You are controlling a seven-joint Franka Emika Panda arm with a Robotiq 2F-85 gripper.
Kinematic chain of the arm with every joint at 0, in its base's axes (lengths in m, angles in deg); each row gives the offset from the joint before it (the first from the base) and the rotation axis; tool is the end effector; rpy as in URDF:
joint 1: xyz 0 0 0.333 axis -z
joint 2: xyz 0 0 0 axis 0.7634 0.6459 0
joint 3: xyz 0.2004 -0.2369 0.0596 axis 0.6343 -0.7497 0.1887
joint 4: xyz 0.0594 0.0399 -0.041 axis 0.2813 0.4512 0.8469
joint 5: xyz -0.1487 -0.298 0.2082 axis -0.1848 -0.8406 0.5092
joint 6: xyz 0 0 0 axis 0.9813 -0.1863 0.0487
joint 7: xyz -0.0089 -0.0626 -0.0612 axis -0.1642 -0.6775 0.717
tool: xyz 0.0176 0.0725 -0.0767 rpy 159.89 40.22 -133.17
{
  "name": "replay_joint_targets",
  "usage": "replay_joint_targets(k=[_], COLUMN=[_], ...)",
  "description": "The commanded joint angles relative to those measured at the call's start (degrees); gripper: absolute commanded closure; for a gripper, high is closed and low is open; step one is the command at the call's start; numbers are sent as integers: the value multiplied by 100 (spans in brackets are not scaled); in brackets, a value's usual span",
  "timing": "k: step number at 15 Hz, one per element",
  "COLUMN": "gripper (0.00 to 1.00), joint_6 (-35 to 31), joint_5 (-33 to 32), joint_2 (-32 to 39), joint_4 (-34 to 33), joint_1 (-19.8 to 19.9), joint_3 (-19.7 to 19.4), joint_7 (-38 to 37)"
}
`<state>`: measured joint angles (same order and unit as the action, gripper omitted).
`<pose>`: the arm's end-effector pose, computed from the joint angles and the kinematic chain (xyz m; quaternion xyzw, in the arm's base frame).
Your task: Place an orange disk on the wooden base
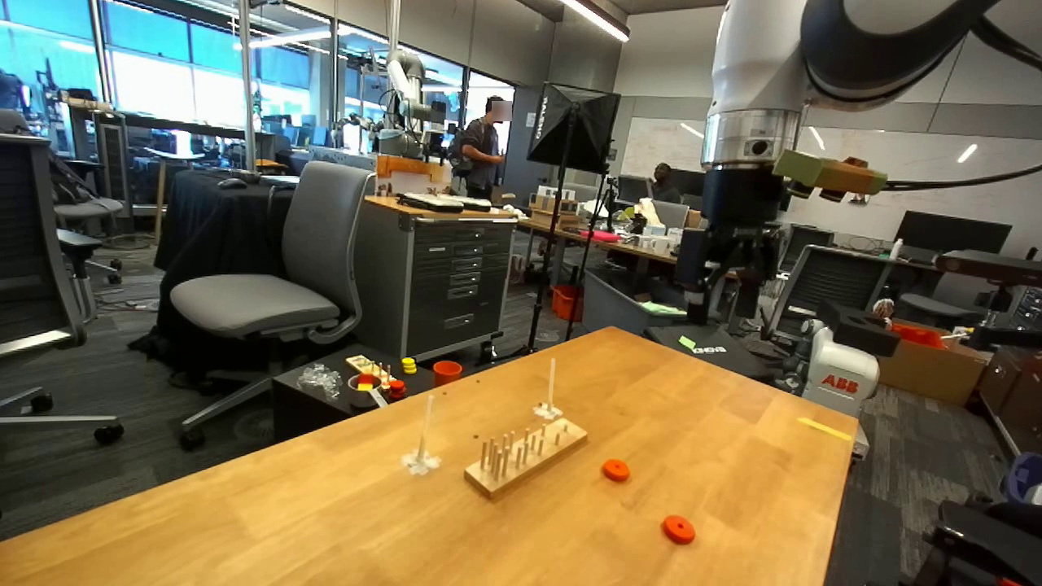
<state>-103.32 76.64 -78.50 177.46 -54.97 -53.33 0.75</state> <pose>0.5100 0.1034 0.3747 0.9907 -0.1215 -0.0588 0.0181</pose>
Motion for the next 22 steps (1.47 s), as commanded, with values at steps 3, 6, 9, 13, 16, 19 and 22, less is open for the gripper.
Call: replay_joint_targets(k=[3, 6, 9, 13, 16, 19, 22], gripper=[0, 0, 0, 0, 0, 0, 0], joint_6=[-301, -560, -773, -1046, -1213, -1145, -1151], joint_5=[-217, -308, -293, -250, -123, -151, -148], joint_2=[515, 784, 1048, 1339, 1538, 1503, 1564], joint_4=[-80, -87, -127, -166, -191, -83, -122], joint_1=[-61, -62, -73, -96, -86, -105, -110], joint_3=[-75, -192, -304, -424, -456, -478, -483], joint_7=[-367, -491, -521, -541, -433, -379, -377])
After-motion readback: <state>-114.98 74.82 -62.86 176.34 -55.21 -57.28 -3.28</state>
